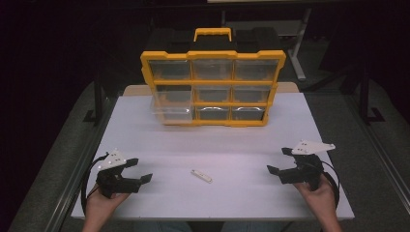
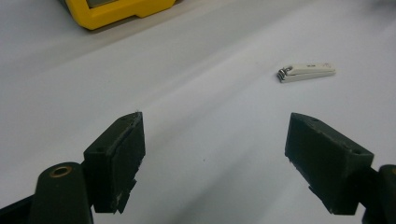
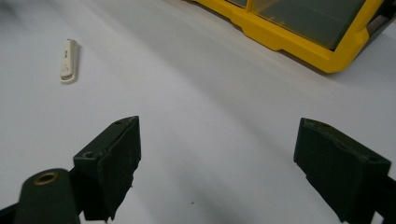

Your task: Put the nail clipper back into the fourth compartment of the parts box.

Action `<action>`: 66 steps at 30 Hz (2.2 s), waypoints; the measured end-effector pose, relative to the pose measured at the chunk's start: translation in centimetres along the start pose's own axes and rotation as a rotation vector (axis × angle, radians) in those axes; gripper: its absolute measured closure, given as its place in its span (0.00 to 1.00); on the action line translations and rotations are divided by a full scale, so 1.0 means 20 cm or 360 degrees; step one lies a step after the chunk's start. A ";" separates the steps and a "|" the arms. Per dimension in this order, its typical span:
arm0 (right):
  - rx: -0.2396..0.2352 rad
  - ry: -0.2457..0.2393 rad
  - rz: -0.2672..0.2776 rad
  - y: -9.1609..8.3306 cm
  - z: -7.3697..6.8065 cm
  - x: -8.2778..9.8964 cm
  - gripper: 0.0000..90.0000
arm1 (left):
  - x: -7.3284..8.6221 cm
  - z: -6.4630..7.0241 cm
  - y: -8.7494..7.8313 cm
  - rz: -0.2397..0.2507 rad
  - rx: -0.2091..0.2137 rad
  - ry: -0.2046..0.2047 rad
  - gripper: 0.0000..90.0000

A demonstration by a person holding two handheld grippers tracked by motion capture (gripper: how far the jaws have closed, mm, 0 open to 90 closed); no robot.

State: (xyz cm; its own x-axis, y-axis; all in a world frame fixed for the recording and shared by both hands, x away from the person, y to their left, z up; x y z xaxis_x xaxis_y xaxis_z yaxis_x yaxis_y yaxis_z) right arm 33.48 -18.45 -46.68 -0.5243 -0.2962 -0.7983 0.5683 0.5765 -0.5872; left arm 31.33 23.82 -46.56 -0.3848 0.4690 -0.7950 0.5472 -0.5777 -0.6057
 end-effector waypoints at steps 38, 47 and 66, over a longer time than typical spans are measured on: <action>-0.0092 -0.0038 -0.0022 -0.02 -0.09 -0.06 0.16 | 0.00 0.03 0.00 0.0000 0.0013 0.0027 0.22; -0.0177 -0.0085 -0.0095 0.03 -0.16 -0.17 0.16 | -0.02 0.05 0.00 0.0018 0.0017 0.0053 0.22; -0.0346 -0.0294 -0.0258 0.24 -0.45 -0.40 0.22 | -0.02 0.06 0.01 0.0018 0.0012 0.0079 0.22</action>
State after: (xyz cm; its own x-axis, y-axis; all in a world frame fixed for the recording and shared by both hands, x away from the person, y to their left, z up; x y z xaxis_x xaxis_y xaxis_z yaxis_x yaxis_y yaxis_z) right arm 34.63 -6.38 -42.00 -0.4617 -0.5194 -0.7191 0.3277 0.6534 -0.6824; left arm 30.75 22.70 -46.49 -0.3411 0.4949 -0.7992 0.5458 -0.5880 -0.5970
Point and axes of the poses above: each handheld gripper's, and its own axes: y roughly forward along the jaws, x roughly out of its underside, z roughly to its right, the point moved 10 cm from there along y, roughly forward along the jaws, and after that the axes turned 7 degrees about y, right-handed, at the moved point
